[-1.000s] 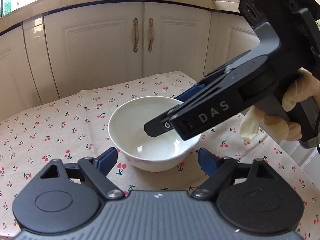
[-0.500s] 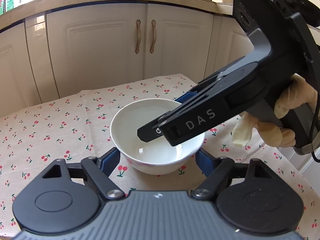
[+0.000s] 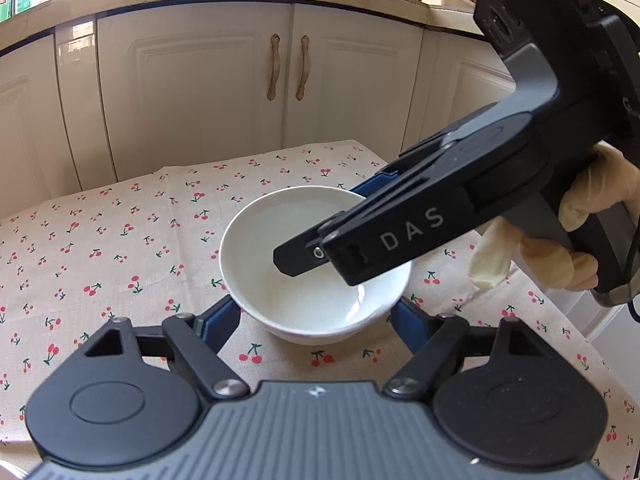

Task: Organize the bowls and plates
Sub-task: 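Lift the bowl with the right tool and carry it over the nested bowls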

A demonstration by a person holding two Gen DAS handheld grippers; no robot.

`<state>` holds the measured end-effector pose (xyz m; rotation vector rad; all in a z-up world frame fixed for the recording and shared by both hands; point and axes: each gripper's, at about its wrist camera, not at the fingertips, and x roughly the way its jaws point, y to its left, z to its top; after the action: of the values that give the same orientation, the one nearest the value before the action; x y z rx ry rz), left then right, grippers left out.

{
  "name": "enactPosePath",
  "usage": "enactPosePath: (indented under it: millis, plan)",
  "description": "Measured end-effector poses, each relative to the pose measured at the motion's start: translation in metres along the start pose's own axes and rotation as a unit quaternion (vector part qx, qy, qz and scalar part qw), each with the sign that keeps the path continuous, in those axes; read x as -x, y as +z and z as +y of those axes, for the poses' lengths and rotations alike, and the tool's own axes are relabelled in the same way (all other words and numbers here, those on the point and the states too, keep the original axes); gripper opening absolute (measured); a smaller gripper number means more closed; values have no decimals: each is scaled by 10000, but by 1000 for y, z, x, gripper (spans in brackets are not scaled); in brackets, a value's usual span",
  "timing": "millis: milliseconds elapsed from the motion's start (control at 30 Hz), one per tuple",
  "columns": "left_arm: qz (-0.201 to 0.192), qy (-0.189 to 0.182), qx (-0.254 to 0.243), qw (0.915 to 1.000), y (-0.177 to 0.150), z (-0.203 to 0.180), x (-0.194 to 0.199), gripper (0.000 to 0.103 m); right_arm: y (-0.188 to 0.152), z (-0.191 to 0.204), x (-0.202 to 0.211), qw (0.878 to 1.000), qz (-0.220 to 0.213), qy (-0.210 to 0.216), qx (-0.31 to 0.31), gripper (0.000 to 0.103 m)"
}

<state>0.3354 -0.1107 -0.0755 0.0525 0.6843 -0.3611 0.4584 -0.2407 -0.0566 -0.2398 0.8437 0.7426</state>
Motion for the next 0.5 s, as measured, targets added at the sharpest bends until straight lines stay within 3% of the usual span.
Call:
enactPosePath:
  millis: [500]
  plan:
    - [-118, -35, -75, 9999, -11, -15, 47, 82, -18, 31, 33, 10000, -77, 13, 14, 69]
